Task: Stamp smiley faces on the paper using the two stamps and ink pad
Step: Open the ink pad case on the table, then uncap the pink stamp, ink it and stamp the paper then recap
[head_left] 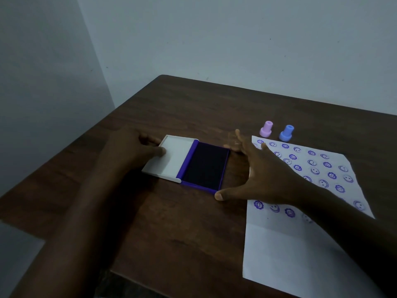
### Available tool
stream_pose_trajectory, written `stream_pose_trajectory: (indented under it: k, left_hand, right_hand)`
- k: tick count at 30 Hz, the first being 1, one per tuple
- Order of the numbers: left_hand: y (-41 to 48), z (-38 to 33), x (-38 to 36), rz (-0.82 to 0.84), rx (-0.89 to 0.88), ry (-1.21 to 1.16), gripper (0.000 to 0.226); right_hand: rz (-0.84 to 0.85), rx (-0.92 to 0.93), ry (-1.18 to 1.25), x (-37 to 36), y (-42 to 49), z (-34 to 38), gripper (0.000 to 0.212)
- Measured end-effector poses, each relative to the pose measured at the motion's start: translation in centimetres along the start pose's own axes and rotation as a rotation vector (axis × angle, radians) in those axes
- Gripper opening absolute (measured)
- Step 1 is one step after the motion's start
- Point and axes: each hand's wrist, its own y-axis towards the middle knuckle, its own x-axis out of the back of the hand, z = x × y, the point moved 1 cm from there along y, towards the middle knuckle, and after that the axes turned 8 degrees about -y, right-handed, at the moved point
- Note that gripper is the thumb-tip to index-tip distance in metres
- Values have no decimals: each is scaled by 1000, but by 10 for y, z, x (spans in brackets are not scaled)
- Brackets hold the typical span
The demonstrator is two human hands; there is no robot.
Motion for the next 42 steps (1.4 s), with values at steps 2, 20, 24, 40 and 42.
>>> stream_pose_trajectory:
  k: [2,20,24,40,42]
  left_hand:
    - [-1,-1,0,-16,-36,-10,31]
    - [1,0,-6,-10,-170,66,49]
    - [2,-1,-7,-23,-176,54,49]
    - [-15,-20,-19,76,-552,-313,21]
    - [-18,-22,-21,98,-584,-372,34]
  right_hand:
    - [9,5,5,-1,1,-2,137]
    - [-451,27,119,41,9,-45,82]
    - [-517,-100,-146,67,34,-82,69]
    - [-335,35,525,56,41,-28,18]
    - [-203,96,679,48,33,-7,21]
